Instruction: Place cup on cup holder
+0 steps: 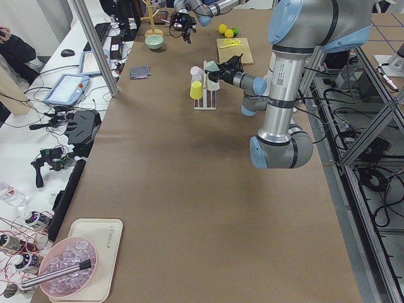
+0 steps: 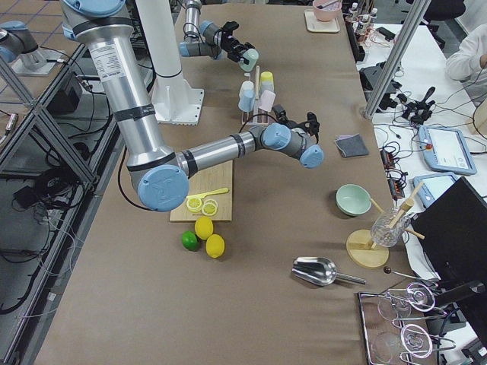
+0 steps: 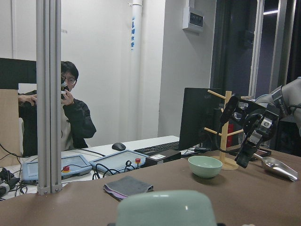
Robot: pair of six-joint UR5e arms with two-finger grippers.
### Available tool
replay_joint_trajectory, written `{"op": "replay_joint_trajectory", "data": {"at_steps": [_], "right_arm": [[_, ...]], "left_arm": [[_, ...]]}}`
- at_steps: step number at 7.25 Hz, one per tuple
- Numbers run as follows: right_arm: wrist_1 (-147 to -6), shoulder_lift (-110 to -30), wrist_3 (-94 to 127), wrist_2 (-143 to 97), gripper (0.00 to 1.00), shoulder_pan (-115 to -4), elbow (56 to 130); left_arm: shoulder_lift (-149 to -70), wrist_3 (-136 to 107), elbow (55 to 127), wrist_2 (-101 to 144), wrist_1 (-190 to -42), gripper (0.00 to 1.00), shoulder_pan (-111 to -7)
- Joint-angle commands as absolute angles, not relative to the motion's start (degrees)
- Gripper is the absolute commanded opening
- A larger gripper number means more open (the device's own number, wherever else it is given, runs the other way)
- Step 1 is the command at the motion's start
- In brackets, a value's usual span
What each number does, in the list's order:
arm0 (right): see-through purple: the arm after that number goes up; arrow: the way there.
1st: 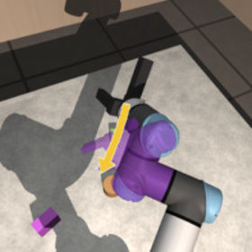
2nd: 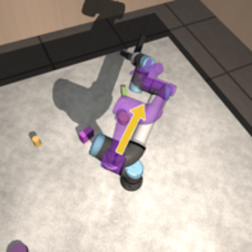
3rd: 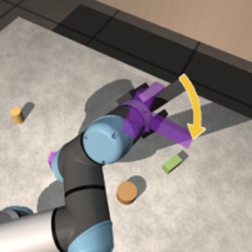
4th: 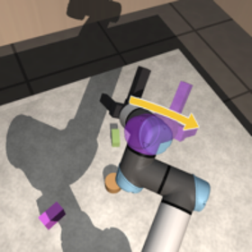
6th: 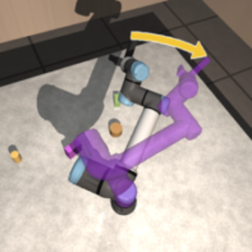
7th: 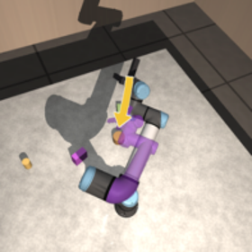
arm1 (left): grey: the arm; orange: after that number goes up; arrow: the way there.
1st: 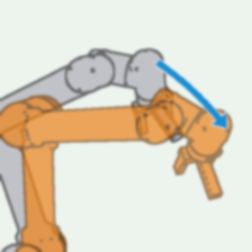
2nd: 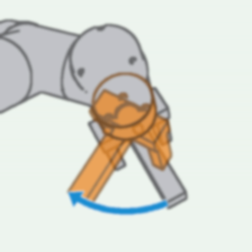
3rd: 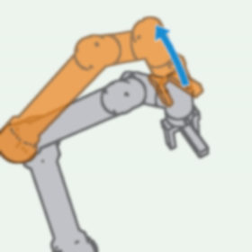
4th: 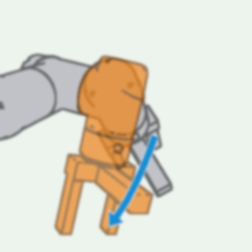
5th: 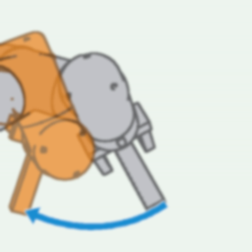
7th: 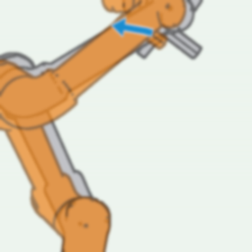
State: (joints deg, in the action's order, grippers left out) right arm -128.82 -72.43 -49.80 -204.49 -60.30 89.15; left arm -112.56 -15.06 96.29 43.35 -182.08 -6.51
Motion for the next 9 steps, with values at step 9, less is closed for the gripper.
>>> {"op": "replay_joint_trajectory", "data": {"at_steps": [9], "right_arm": [[-113.0,-79.3,-6.1,-147.7,0.99,-67.8,93.1]], "left_arm": [[-113.3,-15.0,93.1,43.7,-182.0,0.00,-6.5]]}}
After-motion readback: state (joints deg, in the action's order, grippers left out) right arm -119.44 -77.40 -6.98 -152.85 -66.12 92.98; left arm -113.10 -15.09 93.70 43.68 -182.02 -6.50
